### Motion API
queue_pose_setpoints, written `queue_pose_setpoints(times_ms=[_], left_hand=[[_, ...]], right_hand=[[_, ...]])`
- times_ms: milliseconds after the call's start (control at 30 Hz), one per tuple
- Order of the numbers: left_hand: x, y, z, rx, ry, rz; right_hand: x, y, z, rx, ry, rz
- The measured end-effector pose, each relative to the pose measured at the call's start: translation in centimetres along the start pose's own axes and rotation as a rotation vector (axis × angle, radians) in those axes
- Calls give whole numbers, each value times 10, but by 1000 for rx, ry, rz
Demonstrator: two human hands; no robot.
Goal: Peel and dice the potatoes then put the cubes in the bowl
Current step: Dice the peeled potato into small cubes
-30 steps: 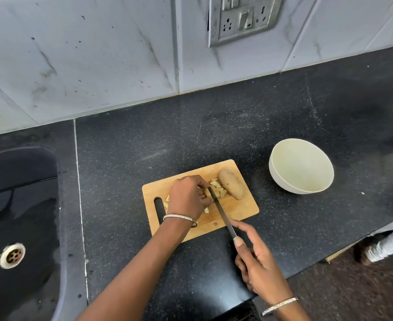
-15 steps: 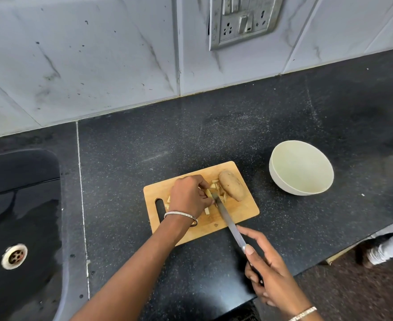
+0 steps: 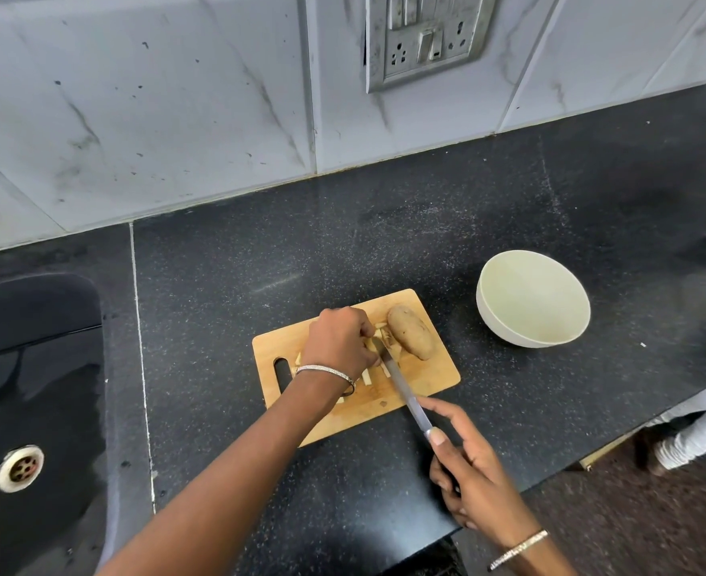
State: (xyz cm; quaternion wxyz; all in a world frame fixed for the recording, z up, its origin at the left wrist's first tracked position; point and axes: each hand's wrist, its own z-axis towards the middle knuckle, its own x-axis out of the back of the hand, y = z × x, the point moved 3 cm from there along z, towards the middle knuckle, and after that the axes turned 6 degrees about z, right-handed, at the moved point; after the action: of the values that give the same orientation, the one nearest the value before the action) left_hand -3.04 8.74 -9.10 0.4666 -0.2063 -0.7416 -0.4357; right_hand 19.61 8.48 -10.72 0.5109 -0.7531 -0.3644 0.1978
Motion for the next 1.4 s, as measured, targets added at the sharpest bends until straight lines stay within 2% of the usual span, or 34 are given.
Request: queue_pose_setpoints(times_ms=[433, 733, 933, 1067, 1300, 1400], left_hand=[[-11, -16, -14, 85, 85, -188], [-10, -12, -4, 99, 18, -240], [-14, -15, -3, 75, 38, -325], [-16, -20, -5, 101, 29, -319], [-10, -19, -2, 108, 10, -222], [-6, -19, 0, 108, -2, -191]], right_hand=[[-16, -4, 2, 63, 109, -19], [-20, -7, 8, 45, 106, 24], [-23, -7, 9, 10, 108, 85], [-22, -8, 12, 23, 104, 18], [-19, -10, 14, 148, 119, -237], [-19, -12, 12, 159, 138, -214]])
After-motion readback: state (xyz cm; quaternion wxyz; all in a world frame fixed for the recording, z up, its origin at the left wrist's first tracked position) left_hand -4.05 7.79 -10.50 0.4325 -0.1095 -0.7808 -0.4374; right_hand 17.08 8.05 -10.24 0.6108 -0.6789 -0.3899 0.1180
